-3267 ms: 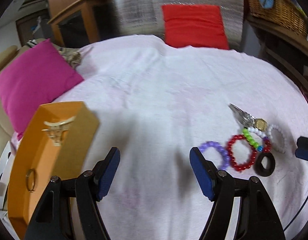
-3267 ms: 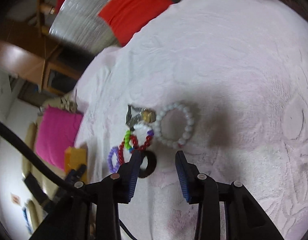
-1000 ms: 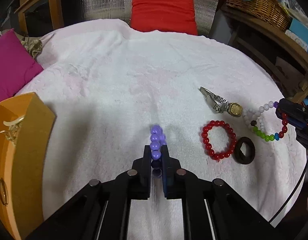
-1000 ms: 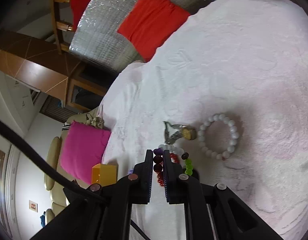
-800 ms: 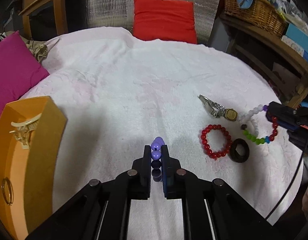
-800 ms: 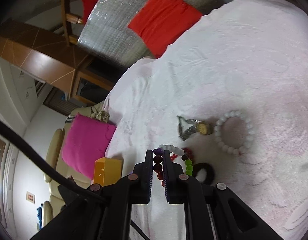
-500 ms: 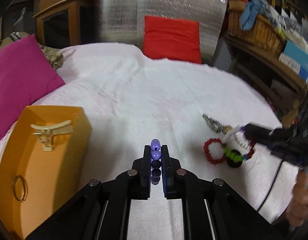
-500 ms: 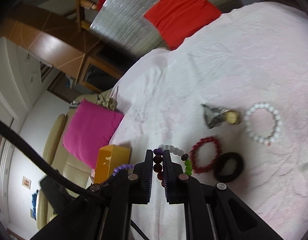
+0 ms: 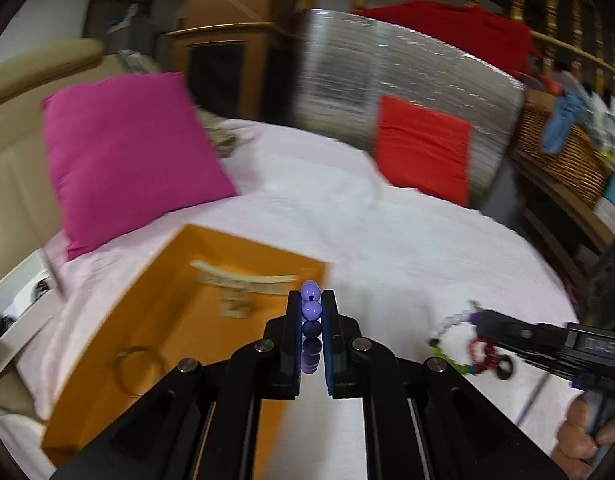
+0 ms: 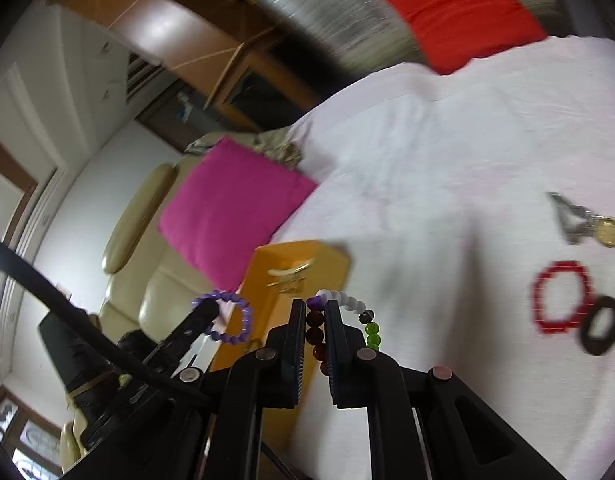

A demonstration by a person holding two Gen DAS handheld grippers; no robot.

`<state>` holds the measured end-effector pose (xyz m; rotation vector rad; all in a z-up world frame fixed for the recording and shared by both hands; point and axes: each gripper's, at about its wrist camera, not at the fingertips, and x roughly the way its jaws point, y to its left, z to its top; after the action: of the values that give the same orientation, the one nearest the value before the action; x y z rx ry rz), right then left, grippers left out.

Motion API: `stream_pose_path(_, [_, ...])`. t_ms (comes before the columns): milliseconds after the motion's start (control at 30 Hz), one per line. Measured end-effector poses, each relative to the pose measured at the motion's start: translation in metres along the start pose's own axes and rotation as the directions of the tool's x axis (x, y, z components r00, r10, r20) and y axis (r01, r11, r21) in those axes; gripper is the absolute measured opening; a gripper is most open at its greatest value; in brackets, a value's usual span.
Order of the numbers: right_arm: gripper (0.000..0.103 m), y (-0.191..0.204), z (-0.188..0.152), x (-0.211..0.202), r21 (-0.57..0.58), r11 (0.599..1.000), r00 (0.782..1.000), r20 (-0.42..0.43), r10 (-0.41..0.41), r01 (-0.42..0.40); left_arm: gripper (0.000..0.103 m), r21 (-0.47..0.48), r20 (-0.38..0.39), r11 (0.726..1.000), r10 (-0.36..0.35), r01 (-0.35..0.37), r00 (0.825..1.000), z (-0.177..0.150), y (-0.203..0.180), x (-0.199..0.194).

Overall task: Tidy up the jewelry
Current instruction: 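Carry both bracelets over the orange box and release them inside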

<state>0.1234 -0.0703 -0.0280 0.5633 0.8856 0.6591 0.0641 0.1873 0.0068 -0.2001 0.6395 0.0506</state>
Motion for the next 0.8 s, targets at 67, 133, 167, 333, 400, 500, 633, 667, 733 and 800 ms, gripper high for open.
stream_pose_path(67, [0.011, 0.017, -0.003, 0.015, -0.028, 0.999, 0.999, -0.025, 0.021, -0.022, 0.009, -0.024, 0.0, 0.999, 0.037, -0.037, 0.999, -0.002, 0.018, 0.002])
stream_pose_path(133, [0.011, 0.031, -0.006, 0.028, -0.052, 0.998, 0.998, -0.045, 0.037, -0.04, 0.009, -0.046, -0.016, 0.996, 0.075, -0.075, 0.997, -0.004, 0.034, 0.007])
stream_pose_path(167, [0.011, 0.038, -0.008, 0.036, -0.066, 0.997, 0.997, -0.055, 0.047, -0.051, 0.009, -0.057, -0.022, 0.995, 0.086, -0.087, 0.996, -0.006, 0.041, 0.009])
stream_pose_path(333, [0.011, 0.066, -0.014, 0.072, -0.109, 0.99, 0.992, -0.1, 0.08, -0.091, 0.009, -0.067, -0.057, 0.99, 0.121, -0.125, 0.991, -0.012, 0.059, 0.021])
stream_pose_path(400, [0.011, 0.072, -0.015, 0.086, -0.117, 0.988, 0.989, -0.119, 0.085, -0.099, 0.009, -0.053, -0.064, 0.989, 0.137, -0.14, 0.989, -0.013, 0.059, 0.025])
stream_pose_path(500, [0.011, 0.077, -0.016, 0.107, -0.12, 0.987, 0.986, -0.144, 0.088, -0.105, 0.009, -0.033, -0.075, 0.987, 0.156, -0.159, 0.985, -0.014, 0.06, 0.03])
stream_pose_path(633, [0.011, 0.073, -0.016, 0.13, -0.109, 0.989, 0.981, -0.177, 0.08, -0.1, 0.009, 0.0, -0.092, 0.978, 0.208, -0.208, 0.974, -0.017, 0.063, 0.04])
stream_pose_path(667, [0.011, 0.07, -0.016, 0.135, -0.101, 0.99, 0.98, -0.184, 0.079, -0.098, 0.009, 0.011, -0.095, 0.974, 0.224, -0.224, 0.97, -0.017, 0.064, 0.042])
stream_pose_path(733, [0.011, 0.066, -0.013, 0.143, -0.088, 0.992, 0.978, -0.193, 0.075, -0.094, 0.009, 0.015, -0.103, 0.97, 0.244, -0.244, 0.964, -0.018, 0.067, 0.045])
stream_pose_path(800, [0.011, 0.061, -0.012, 0.148, -0.079, 0.993, 0.977, -0.201, 0.07, -0.087, 0.009, 0.026, -0.104, 0.963, 0.27, -0.269, 0.957, -0.018, 0.07, 0.047])
